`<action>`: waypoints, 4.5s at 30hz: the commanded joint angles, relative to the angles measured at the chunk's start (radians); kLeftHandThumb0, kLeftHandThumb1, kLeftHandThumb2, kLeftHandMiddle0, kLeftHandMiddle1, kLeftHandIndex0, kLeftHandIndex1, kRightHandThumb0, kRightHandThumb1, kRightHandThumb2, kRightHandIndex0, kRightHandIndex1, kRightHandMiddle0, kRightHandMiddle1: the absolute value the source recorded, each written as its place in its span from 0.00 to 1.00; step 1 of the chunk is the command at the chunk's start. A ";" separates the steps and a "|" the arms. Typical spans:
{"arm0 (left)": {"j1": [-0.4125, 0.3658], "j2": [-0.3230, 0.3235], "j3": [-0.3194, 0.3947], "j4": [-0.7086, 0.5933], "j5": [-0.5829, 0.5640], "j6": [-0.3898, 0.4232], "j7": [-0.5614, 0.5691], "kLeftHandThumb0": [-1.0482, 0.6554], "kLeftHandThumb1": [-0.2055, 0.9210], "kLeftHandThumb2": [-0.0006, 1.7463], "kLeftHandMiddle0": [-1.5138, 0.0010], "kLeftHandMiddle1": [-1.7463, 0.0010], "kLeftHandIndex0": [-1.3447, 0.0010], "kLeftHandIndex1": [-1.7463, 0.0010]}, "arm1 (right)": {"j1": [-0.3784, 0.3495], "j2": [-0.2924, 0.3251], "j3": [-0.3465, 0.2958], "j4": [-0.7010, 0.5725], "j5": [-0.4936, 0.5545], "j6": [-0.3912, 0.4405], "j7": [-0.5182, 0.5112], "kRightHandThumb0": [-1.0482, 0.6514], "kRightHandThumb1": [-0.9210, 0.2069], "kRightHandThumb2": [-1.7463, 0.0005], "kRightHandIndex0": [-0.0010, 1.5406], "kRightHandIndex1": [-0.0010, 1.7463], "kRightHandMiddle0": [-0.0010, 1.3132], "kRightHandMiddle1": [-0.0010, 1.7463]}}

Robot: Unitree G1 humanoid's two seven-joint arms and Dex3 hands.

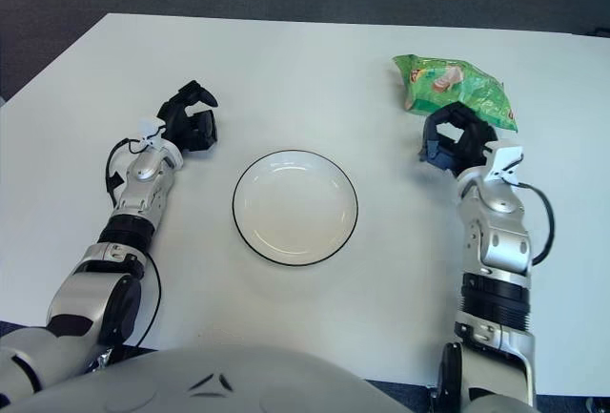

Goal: Put the snack into the plate.

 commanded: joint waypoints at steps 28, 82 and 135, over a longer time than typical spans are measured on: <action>0.047 -0.008 -0.004 0.080 0.009 0.030 0.004 0.35 0.55 0.69 0.28 0.00 0.60 0.00 | -0.155 -0.506 0.278 0.346 -0.750 -0.560 -0.174 0.32 0.07 0.63 0.12 0.75 0.05 0.82; 0.112 -0.011 -0.017 -0.012 0.003 0.027 -0.009 0.35 0.54 0.69 0.28 0.00 0.60 0.00 | -0.968 -0.440 0.789 1.259 -1.021 -0.732 0.049 0.00 0.00 0.34 0.00 0.00 0.00 0.00; 0.207 -0.011 -0.029 -0.182 0.005 0.088 -0.003 0.36 0.57 0.67 0.27 0.00 0.62 0.00 | -0.718 -0.277 0.790 1.391 -0.873 -0.649 -0.036 0.02 0.00 0.34 0.00 0.00 0.00 0.30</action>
